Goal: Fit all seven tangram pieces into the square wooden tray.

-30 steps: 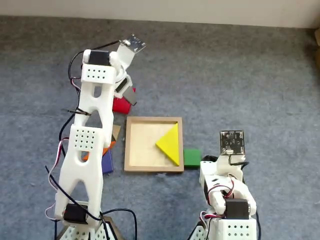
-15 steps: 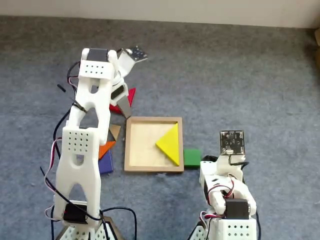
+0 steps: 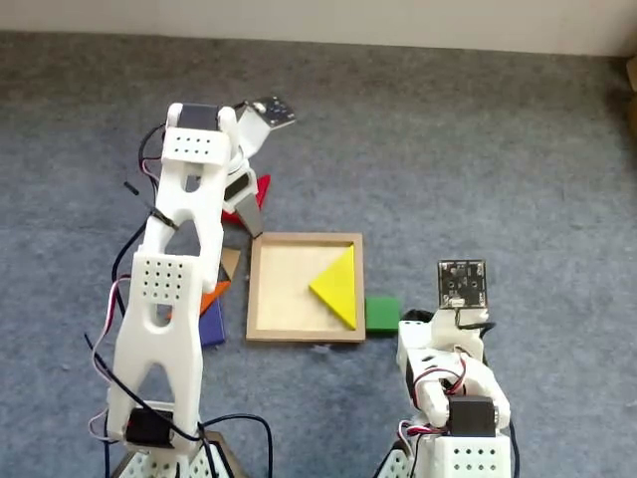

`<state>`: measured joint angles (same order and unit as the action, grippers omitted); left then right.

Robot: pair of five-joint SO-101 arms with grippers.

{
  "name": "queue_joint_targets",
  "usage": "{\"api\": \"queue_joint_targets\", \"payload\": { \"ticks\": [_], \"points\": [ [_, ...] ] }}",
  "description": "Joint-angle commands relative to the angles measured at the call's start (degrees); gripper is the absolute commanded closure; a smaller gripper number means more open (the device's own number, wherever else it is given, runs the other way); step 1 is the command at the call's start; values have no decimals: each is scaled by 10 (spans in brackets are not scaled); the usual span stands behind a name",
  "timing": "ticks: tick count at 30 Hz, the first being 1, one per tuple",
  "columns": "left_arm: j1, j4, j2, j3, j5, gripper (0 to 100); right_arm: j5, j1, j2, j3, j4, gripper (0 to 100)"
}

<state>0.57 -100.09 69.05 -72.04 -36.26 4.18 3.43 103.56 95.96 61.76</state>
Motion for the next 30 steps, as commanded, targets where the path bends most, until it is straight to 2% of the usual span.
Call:
{"api": "queue_joint_targets", "payload": {
  "ticks": [1,5,10,23,25,28,30],
  "points": [
    [-2,25,50,-55,-1,681,6,-6,2,51,-7,971],
    [5,22,76,-95,-1,691,6,-6,2,51,-7,971],
    [2,21,87,-119,-23,781,6,-6,2,51,-7,971],
    [-10,12,61,-130,-33,781,6,-6,2,51,-7,971],
    [-8,10,51,-145,0,749,6,-6,2,51,-7,971],
    [-8,4,42,-161,80,639,6,-6,2,51,-7,971],
    [-9,8,44,-173,120,614,6,-6,2,51,-7,971]
  ]
}}
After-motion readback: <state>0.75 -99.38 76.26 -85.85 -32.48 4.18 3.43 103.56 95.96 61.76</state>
